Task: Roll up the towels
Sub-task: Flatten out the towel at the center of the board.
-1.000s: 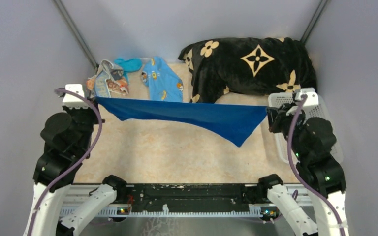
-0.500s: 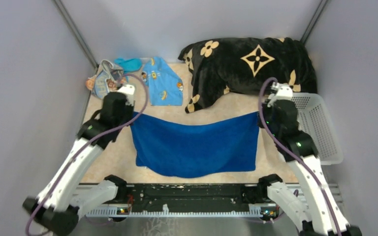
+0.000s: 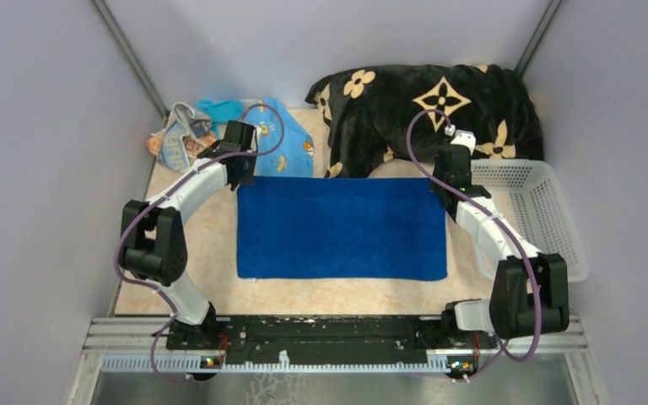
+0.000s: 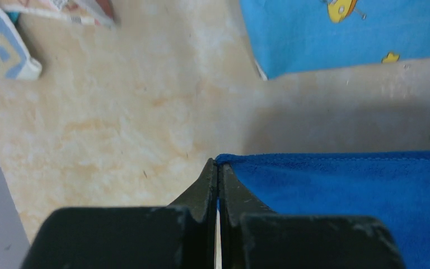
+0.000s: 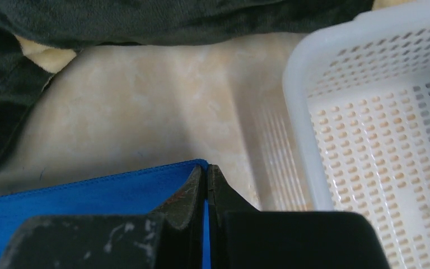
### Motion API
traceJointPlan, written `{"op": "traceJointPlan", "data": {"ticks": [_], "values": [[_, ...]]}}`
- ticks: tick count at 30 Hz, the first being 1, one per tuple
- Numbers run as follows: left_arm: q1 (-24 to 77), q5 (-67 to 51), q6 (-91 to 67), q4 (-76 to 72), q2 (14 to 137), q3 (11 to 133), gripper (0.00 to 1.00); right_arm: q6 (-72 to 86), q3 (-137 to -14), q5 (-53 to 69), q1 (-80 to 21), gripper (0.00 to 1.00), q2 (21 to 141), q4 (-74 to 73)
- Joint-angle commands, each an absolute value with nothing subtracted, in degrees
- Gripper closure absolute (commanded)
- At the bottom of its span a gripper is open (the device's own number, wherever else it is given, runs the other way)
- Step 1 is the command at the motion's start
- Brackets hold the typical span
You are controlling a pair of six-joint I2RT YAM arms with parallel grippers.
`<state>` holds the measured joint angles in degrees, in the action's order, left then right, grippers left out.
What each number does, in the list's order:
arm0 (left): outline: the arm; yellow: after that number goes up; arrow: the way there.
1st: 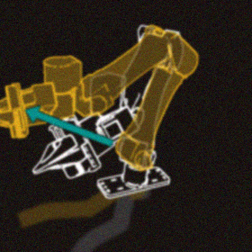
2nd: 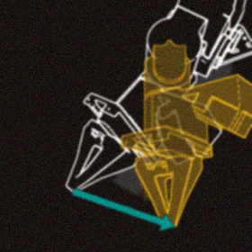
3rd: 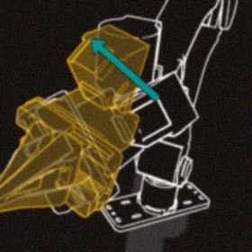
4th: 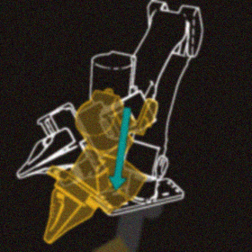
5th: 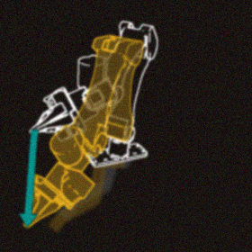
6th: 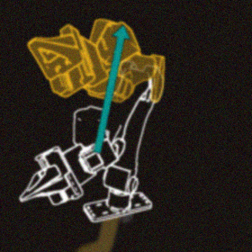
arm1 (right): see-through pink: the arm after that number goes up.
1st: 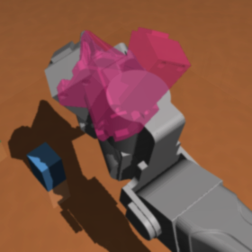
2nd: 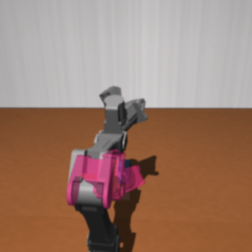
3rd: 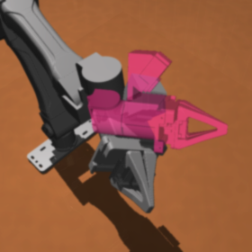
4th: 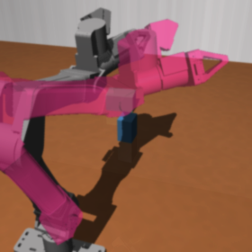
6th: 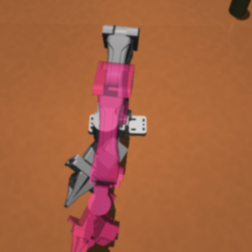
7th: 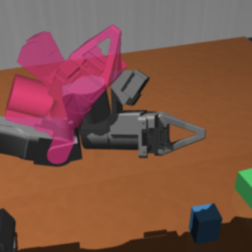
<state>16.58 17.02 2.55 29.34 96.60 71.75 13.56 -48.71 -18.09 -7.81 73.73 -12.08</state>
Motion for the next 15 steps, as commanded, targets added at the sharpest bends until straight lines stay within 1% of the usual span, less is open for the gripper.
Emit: {"op": "traceJointPlan", "data": {"ticks": [1, 4, 10, 15], "values": [[15.6, 15.2, 5.4, 24.4, 99.8, 75.6, 1.00, 10.1, -51.1, -14.8, -5.9, 1.00, 78.2, -0.6], [15.3, 15.5, 6.2, 23.8, 101.2, 75.3, 1.00, 9.5, -52.4, -13.2, -5.1, 1.00, 80.9, -1.9], [15.0, 15.0, 6.8, 21.2, 100.0, 72.7, 1.00, 11.5, -53.1, -12.9, -4.1, 1.00, 83.6, -4.0], [13.5, 13.7, 7.6, 20.8, 100.8, 74.5, 1.00, 12.1, -56.5, -12.0, -2.7, 1.00, 86.7, -3.6]]}}
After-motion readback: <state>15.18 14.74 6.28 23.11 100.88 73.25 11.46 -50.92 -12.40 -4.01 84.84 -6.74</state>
